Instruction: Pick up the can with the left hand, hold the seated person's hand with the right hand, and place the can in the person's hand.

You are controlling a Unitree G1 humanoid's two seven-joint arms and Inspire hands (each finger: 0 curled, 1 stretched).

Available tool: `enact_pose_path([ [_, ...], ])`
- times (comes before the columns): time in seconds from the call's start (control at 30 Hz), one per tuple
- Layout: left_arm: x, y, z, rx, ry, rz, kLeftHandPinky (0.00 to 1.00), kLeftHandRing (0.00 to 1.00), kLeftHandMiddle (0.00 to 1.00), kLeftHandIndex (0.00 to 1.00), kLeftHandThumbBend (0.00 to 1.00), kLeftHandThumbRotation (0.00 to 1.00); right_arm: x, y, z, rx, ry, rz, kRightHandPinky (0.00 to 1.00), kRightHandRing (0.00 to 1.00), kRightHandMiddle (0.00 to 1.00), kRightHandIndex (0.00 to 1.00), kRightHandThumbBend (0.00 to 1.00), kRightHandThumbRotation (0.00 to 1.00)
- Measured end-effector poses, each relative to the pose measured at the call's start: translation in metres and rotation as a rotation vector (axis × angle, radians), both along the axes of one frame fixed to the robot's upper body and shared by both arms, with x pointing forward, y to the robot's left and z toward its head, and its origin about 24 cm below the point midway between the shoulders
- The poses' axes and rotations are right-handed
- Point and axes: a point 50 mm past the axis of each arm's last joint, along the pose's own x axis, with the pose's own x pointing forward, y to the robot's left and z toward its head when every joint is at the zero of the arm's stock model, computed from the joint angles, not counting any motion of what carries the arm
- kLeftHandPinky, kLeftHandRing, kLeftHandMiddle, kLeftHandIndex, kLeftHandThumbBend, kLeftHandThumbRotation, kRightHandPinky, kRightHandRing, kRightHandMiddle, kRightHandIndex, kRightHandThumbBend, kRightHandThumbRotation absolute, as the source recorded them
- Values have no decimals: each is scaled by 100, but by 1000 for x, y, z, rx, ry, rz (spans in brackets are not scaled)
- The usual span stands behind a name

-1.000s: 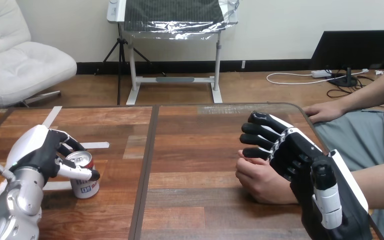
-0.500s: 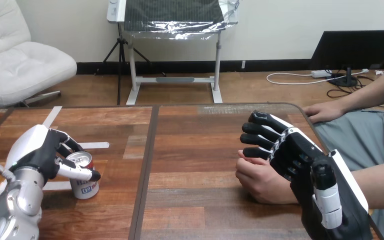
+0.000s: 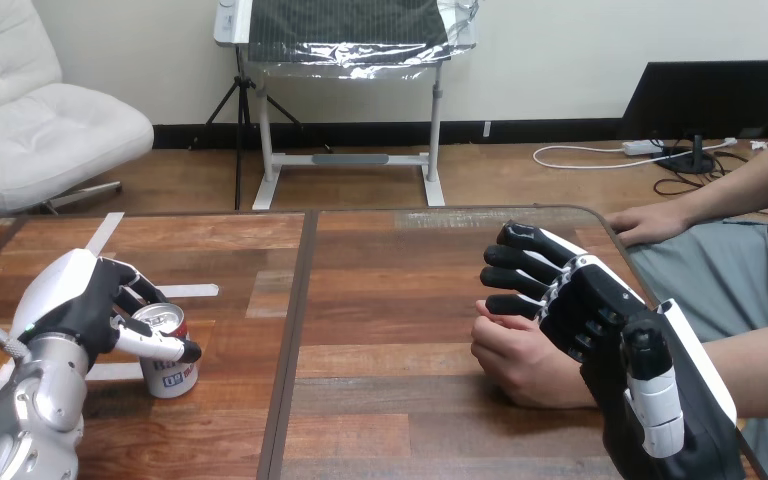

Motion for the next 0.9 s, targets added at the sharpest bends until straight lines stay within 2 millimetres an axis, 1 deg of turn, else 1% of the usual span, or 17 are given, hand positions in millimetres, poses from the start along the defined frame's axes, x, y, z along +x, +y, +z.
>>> enact_pose_path([
  [0.1,0,0,0,0,0,-1,51,51,50,50,76,0,0,0,0,-2,-1,0,76,81,82,84,93,94],
  [0.13,0,0,0,0,0,-1,49,48,49,50,76,0,0,0,0,-2,-2,0,76,81,82,84,93,95],
  [0.4,0,-2,2,-4,5,-6,42,42,45,50,76,0,2,-1,2,-10,-18,-2,76,81,83,84,93,95],
  [0.43,0,-2,3,-6,6,-7,37,38,42,49,76,0,3,-1,2,-12,-20,-2,76,81,83,84,93,95],
  [0.73,1,-9,10,-26,-4,-44,20,25,34,49,76,0,9,-2,4,-34,-38,-5,75,81,83,84,94,95],
  [0.9,2,-14,18,-39,-12,-75,17,23,33,48,75,0,12,-2,4,-59,-51,-9,75,81,83,85,93,95],
])
